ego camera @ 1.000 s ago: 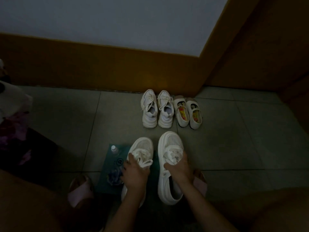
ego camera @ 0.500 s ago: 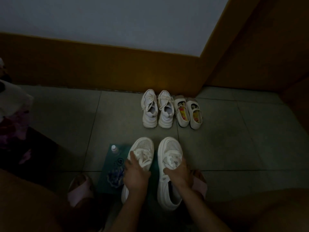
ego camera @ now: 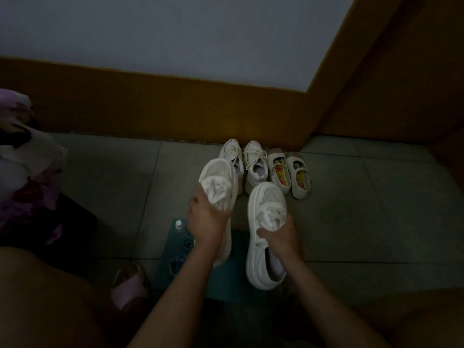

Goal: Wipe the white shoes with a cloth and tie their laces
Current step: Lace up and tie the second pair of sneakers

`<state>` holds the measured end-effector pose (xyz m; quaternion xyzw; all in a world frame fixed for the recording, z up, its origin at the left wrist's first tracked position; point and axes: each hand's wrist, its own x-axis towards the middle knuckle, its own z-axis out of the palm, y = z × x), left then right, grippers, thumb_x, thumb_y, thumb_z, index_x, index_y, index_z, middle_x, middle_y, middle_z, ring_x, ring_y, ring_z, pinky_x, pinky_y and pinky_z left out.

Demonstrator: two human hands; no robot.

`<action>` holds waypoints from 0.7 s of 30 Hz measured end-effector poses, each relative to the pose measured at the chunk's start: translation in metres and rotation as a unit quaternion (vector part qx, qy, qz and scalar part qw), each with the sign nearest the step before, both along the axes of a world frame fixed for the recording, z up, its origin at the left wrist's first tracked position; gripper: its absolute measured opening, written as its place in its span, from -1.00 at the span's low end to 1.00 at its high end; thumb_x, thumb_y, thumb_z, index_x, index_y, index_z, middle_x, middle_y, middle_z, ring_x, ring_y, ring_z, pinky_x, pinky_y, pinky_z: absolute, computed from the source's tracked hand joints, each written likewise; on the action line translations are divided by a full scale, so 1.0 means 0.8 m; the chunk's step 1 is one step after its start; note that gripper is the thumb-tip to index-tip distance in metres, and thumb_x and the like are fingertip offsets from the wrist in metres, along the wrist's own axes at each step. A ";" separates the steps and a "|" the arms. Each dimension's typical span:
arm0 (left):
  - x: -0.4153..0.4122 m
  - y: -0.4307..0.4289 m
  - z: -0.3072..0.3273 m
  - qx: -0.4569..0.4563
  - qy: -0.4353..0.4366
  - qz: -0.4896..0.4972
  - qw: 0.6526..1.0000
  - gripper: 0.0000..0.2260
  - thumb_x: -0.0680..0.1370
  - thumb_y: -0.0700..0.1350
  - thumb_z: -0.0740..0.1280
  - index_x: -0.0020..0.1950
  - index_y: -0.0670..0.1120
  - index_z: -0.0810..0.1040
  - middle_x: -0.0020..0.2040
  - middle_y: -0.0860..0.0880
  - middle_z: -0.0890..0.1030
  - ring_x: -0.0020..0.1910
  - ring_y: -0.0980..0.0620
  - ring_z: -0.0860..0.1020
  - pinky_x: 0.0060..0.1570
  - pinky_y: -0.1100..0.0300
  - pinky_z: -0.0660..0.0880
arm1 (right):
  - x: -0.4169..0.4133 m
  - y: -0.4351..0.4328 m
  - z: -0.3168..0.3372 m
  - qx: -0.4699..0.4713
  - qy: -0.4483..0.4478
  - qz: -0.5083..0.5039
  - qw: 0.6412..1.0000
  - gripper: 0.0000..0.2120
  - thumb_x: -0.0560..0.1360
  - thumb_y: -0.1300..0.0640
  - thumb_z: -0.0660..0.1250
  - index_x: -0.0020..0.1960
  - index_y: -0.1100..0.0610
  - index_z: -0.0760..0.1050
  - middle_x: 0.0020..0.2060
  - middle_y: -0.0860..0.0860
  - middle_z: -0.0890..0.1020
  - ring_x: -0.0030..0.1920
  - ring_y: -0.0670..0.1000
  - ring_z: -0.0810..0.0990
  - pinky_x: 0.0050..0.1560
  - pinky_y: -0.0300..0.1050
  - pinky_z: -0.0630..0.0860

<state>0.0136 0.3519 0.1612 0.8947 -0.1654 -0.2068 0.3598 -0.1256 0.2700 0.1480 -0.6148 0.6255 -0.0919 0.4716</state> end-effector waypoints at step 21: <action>0.356 -0.103 -0.072 0.039 -0.062 0.021 0.997 -0.19 0.34 -0.01 0.50 0.45 -0.02 0.12 0.24 -0.20 0.47 0.15 -0.22 0.51 0.06 -0.16 0.52 | 0.380 -0.151 -0.044 -0.021 0.066 0.126 0.990 -0.10 0.37 0.03 0.47 0.50 0.13 -0.01 0.44 0.14 0.24 0.39 0.20 0.30 0.28 0.06 0.35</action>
